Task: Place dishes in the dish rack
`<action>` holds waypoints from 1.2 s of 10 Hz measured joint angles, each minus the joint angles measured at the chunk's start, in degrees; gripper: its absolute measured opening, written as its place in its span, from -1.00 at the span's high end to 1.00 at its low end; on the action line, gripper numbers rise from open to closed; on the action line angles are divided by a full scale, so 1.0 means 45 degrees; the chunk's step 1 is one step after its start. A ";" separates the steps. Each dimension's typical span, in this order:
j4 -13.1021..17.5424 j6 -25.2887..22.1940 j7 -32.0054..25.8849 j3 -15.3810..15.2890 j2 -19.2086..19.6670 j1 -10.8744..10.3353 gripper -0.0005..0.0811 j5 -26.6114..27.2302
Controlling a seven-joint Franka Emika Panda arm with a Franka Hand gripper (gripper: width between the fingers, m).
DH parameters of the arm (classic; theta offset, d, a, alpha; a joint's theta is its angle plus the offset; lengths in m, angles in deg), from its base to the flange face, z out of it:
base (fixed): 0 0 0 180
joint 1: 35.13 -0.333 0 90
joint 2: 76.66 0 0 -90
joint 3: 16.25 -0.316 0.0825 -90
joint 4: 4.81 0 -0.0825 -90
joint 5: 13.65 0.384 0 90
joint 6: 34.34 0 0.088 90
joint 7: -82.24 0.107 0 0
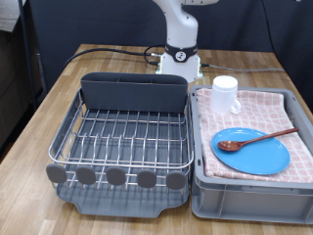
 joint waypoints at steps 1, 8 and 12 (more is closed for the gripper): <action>0.0023 0.0394 0.0804 -0.0325 0.0448 0.0005 -0.98 -0.0481; -0.1052 0.4767 0.4878 -0.1075 0.3361 0.0022 -0.98 -0.3194; -0.1300 0.5929 0.5744 -0.0906 0.4160 0.0017 -0.98 -0.4215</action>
